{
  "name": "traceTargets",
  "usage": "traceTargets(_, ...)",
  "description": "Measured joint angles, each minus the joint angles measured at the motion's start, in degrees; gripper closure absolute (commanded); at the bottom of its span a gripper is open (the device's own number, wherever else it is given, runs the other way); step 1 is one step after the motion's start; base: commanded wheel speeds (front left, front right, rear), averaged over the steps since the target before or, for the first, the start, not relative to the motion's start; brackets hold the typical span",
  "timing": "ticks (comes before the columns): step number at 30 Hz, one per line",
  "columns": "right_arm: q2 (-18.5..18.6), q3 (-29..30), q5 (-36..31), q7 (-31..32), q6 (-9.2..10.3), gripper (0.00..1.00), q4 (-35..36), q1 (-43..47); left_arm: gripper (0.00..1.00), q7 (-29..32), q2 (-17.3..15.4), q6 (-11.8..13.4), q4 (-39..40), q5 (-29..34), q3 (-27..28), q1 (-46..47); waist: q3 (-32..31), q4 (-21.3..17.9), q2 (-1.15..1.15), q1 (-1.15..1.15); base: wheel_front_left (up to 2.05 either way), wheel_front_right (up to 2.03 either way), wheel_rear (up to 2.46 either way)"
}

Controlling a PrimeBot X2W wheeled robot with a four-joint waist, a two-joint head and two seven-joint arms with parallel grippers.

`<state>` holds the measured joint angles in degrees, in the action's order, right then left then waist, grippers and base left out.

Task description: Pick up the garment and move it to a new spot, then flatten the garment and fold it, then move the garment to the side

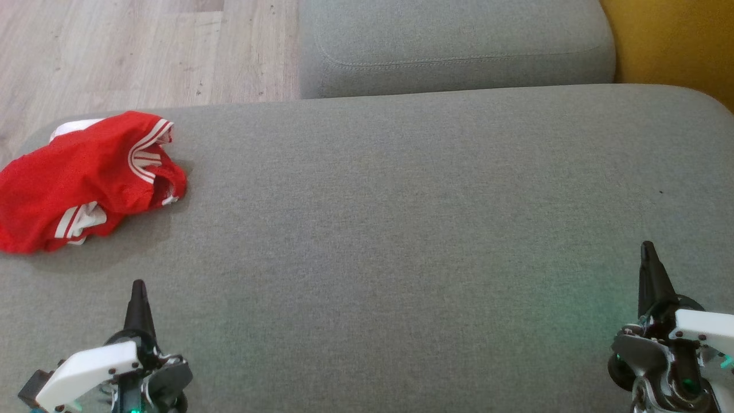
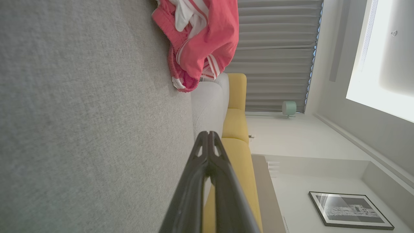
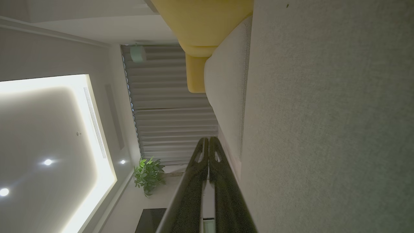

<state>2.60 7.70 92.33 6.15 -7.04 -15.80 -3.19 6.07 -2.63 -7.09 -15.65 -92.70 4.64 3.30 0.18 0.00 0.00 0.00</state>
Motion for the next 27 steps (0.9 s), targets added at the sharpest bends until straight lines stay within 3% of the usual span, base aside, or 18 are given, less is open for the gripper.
traceTargets(15, 0.0, 0.0, 0.0, 0.0, 0.0, 1.0, 0.0, 0.0, 1.0, 0.0, 0.0, 0.0, 0.0, 0.0, 0.0, 0.0, 0.0, 0.0, 0.0, 0.0, 0.0, 0.0, 0.0)
traceTargets(16, 0.0, 0.0, 0.0, 0.0, 0.0, 0.0, 0.0, 0.0, 0.0, 0.0, 0.0, 0.0, 0.0, 0.0, 0.0, 0.0, 0.0, 0.0, 0.0, 0.0, 0.0, 0.0, 0.0)
traceTargets(27, -0.4, -1.0, -1.0, -1.0, 0.01, 0.0, -2.5, 2.7, 0.0, -1.2, 0.2, 0.1, -2.5, 0.0, -1.0, -2.9, 0.0, 0.0, 0.0, 0.0, 0.0, 0.0, 0.0)
